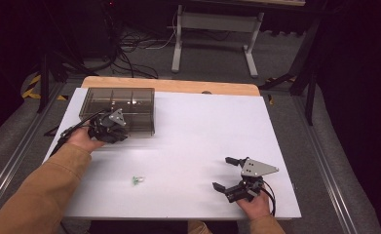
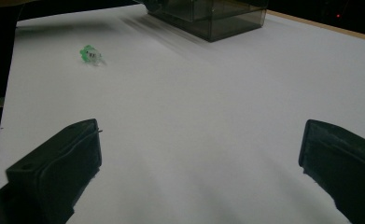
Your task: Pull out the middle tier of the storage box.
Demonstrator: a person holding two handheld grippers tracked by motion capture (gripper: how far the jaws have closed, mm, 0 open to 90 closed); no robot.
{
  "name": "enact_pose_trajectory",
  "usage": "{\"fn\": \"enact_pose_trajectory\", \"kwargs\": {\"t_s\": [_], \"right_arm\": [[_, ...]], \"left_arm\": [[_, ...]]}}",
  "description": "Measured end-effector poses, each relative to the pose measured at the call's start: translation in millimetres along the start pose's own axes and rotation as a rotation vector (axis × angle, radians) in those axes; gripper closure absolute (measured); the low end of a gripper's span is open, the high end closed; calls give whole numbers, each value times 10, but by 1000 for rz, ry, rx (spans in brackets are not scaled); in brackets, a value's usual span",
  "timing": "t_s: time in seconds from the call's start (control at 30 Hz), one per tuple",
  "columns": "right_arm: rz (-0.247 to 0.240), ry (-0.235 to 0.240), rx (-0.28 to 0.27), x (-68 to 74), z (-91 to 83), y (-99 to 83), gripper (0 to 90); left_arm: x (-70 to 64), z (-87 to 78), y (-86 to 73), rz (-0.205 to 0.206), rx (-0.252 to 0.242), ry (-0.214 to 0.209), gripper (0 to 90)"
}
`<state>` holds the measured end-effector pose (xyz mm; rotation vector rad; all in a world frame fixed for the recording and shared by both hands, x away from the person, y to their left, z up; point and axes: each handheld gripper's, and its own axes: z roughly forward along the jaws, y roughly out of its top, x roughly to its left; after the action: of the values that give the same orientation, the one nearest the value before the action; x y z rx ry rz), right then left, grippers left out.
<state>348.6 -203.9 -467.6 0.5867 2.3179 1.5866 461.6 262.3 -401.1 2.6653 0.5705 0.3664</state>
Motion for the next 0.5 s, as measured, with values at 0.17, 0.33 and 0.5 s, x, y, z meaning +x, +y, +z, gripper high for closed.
{"fn": "enact_pose_trajectory", "kwargs": {"t_s": [0.17, 0.33, 0.5], "right_arm": [[-1, 2, 1, 0, 3, 0, 0], [-1, 1, 1, 1, 4, 0, 0], [-1, 2, 2, 2, 5, 0, 0]], "left_arm": [[-53, -13, 11, 10, 14, -10, 698], [-88, -33, -12, 12, 20, -21, 699], [-134, -51, -34, 22, 29, -22, 698]]}}
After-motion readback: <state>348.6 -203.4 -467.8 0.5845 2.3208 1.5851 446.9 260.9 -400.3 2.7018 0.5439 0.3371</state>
